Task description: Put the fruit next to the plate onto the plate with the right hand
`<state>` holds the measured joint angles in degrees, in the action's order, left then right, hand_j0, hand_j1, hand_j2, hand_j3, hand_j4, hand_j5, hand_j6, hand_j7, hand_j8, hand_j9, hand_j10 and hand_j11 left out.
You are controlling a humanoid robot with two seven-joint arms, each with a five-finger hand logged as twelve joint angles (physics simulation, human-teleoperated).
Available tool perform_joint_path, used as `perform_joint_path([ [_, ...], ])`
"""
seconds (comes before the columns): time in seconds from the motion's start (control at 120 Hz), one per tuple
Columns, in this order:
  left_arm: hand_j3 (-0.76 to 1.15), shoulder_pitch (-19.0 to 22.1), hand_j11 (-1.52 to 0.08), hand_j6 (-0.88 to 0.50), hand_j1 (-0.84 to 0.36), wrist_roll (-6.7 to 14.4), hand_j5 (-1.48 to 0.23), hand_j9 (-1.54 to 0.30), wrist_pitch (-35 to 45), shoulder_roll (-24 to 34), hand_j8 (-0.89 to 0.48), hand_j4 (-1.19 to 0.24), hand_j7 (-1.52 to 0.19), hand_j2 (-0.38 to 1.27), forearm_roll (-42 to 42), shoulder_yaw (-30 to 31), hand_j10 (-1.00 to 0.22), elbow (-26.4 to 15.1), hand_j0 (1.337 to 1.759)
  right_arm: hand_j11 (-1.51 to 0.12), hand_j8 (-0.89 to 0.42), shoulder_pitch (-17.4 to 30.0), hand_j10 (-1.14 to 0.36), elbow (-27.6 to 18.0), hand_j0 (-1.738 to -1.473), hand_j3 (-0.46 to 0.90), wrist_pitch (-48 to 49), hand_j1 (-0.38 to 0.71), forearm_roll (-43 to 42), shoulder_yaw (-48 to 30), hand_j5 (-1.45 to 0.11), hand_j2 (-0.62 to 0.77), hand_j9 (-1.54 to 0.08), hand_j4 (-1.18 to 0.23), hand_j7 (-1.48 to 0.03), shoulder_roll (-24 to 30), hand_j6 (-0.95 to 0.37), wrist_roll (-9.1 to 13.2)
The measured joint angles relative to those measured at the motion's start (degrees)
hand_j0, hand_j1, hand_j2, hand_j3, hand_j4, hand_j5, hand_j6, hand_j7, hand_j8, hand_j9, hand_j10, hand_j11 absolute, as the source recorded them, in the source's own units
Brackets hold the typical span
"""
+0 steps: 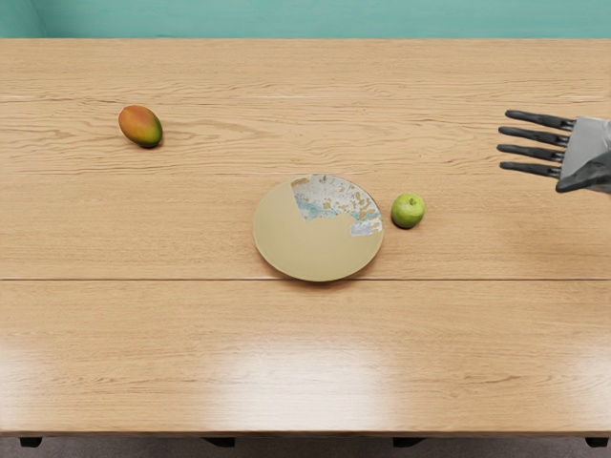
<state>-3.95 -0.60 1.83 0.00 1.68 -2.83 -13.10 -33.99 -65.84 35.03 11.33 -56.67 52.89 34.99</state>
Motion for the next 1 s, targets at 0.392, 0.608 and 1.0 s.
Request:
perform_joint_path([
  [0.392, 0.00, 0.00, 0.00, 0.00, 0.35, -0.01, 0.00, 0.00, 0.00, 0.00, 0.00, 0.00, 0.00, 0.00, 0.00, 0.00, 0.00, 0.00, 1.658, -0.03, -0.02, -12.35, -0.02, -20.29, -1.658, 0.00, -10.18, -0.33, -38.47, 4.53, -0.03, 0.00, -0.03, -0.02, -0.03, -3.27, -0.02, 0.01],
  [0.608, 0.00, 0.00, 0.00, 0.00, 0.35, -0.01, 0.00, 0.00, 0.00, 0.00, 0.00, 0.00, 0.00, 0.00, -0.01, 0.01, 0.00, 0.00, 1.658, -0.03, -0.02, -20.66, -0.02, -19.39, -1.658, 0.00, -25.08, -0.32, -48.84, 18.58, -0.03, 0.00, -0.03, -0.02, -0.03, -13.65, -0.02, 0.01],
  [1.0, 0.00, 0.00, 0.00, 0.00, 0.35, -0.01, 0.00, 0.00, 0.00, 0.00, 0.00, 0.00, 0.00, 0.00, 0.00, 0.01, 0.00, 0.00, 1.658, -0.03, -0.03, -23.79, -0.03, -13.76, -1.658, 0.00, -52.67, -0.32, -57.68, 38.28, -0.03, 0.00, -0.03, -0.03, -0.03, -23.11, -0.03, 0.01],
])
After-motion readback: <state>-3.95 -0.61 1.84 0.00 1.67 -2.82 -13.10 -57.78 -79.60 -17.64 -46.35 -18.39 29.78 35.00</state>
